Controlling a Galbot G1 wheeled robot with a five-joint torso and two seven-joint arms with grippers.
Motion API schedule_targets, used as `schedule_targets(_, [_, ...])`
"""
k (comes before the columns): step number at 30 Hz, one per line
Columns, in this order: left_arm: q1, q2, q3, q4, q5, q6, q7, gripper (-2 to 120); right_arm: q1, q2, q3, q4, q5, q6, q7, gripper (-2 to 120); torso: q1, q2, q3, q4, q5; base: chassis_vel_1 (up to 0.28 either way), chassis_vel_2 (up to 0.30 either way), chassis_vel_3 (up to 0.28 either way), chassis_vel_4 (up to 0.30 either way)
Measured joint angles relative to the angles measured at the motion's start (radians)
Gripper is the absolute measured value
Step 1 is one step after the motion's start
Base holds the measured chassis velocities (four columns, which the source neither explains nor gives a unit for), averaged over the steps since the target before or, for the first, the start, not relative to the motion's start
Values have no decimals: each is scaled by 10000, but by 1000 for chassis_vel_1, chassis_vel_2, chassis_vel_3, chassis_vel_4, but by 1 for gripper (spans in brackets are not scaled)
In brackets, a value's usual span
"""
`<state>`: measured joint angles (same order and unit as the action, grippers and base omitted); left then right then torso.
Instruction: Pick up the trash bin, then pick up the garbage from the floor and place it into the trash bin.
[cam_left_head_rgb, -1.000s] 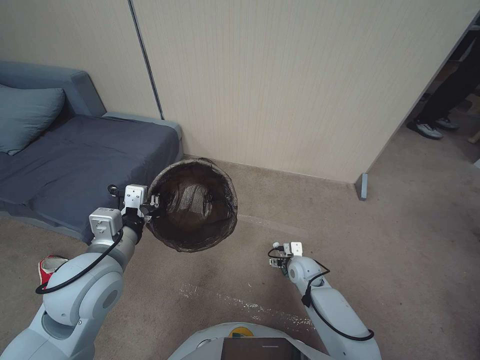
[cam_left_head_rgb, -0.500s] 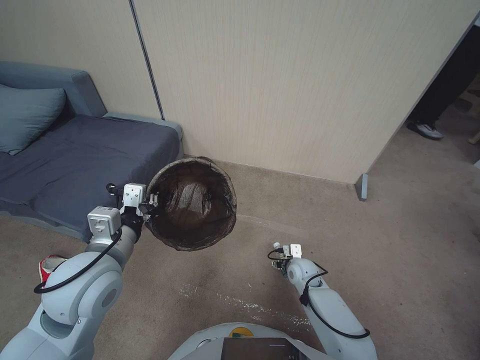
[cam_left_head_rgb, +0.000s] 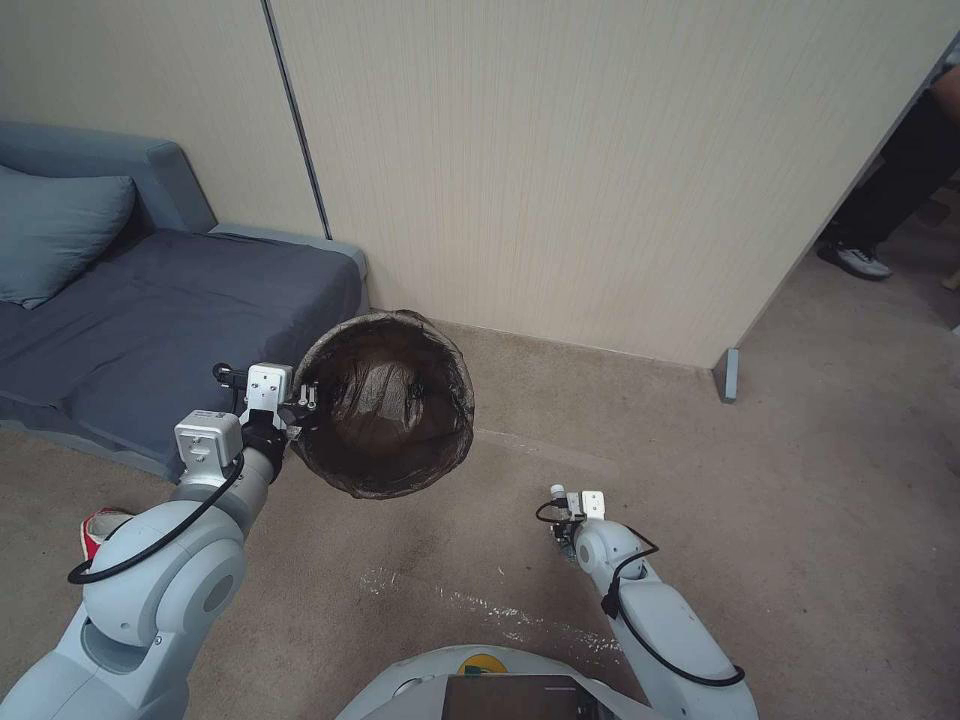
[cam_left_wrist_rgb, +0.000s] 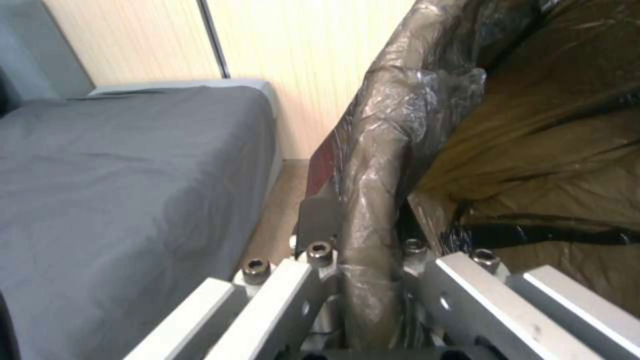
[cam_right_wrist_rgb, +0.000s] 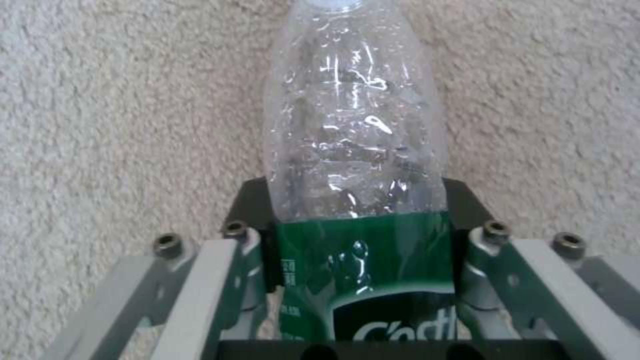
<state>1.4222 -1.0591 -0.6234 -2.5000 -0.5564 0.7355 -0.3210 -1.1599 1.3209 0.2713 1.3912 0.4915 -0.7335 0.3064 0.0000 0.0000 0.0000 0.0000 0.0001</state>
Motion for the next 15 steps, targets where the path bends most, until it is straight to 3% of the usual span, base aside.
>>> schedule_targets(3, [-10, 23, -2, 1, -18, 0, -12, 0, -281, -153, 49, 503, 13, -32, 74, 28, 1, -1, 2, -2, -1, 0, 0, 0, 0])
schedule_targets(15, [-35, -2, 33, 0, 4, 0, -68, 0, -1416, -1050, 954, 3075, 525, -44, 122, 28, 0, -1, 1, -4, 2, 0, 0, 0, 0])
